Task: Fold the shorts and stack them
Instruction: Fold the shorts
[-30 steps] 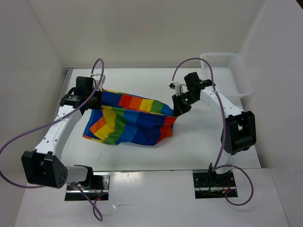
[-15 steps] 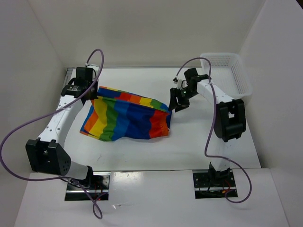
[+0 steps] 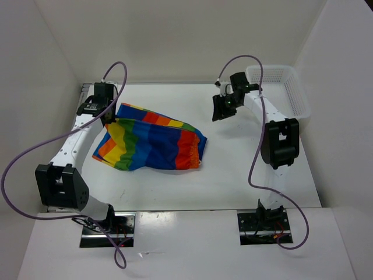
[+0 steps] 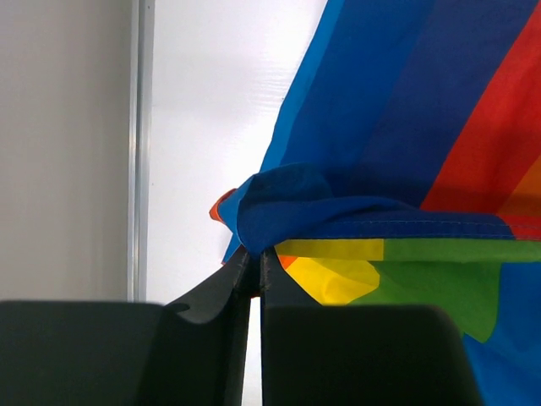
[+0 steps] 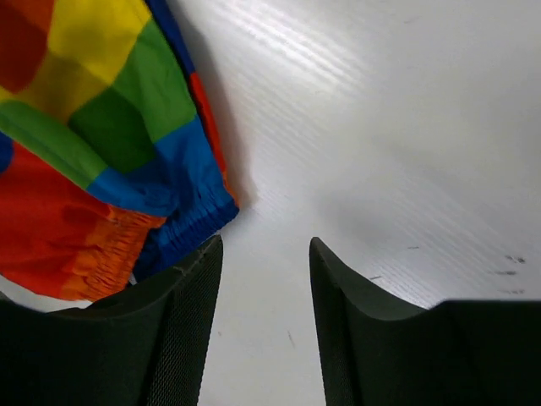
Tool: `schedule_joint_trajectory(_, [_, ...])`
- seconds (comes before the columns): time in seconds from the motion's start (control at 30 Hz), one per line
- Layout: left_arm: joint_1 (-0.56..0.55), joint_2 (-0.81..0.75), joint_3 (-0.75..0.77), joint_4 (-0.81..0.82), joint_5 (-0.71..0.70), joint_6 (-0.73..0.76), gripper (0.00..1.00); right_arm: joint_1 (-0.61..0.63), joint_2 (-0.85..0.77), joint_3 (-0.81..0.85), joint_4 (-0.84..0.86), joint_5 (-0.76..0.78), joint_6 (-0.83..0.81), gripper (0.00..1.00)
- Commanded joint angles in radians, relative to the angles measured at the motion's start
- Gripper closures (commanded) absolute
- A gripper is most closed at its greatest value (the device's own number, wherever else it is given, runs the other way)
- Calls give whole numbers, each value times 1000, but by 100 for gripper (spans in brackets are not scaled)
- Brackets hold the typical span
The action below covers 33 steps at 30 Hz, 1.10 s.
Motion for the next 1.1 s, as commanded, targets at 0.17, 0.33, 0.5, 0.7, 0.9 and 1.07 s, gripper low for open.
schedule_joint_trajectory(0.17, [-10,49,65,27,-40,21,90,210,-110,-144,208,11,-347,16])
schedule_joint_trajectory(0.33, [-10,59,74,27,-60,21,90,210,-61,-155,196,-94,-386,7])
schedule_joint_trajectory(0.5, [-10,68,83,27,-60,21,90,228,-17,-164,240,-100,-314,6])
schedule_joint_trajectory(0.7, [-10,68,92,27,-71,21,90,228,15,-173,230,-149,-323,19])
schedule_joint_trajectory(0.9, [-10,68,92,27,-71,21,90,251,26,-202,220,-175,-323,58])
schedule_joint_trajectory(1.07, [-10,59,83,27,-80,21,90,251,-6,-237,220,-126,-338,96])
